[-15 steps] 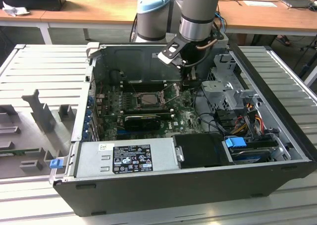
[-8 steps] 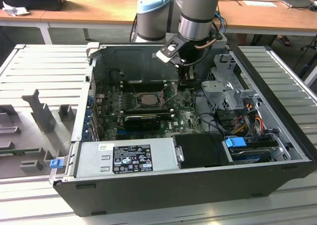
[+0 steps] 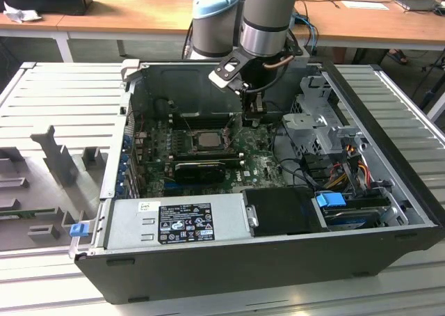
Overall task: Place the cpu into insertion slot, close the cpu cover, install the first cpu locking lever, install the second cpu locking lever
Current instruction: 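Close the cpu cover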
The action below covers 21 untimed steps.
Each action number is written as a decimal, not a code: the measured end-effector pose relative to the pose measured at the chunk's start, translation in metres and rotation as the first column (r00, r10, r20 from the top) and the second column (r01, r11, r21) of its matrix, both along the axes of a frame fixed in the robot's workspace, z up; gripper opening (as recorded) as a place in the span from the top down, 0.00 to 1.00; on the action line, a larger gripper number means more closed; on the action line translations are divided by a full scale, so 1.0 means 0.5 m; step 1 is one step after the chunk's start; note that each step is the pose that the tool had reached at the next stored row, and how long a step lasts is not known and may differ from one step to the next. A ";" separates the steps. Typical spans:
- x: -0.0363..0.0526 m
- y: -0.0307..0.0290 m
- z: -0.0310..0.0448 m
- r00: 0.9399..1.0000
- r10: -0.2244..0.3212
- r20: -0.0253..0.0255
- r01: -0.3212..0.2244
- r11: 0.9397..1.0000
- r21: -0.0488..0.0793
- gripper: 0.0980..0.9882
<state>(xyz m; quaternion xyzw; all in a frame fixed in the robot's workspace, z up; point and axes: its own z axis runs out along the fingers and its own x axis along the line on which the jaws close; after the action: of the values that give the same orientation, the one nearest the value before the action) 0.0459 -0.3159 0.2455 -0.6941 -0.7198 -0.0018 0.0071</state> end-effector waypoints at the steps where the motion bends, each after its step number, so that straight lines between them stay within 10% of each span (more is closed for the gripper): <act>1: -0.001 0.000 0.000 1.000 0.000 0.000 0.000 1.000 0.000 0.99; 21: -0.087 0.000 -0.002 1.000 0.000 0.000 0.000 1.000 0.000 0.99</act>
<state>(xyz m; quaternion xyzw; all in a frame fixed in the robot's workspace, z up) 0.0022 -0.3157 0.2445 -0.6942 -0.7198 -0.0020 0.0072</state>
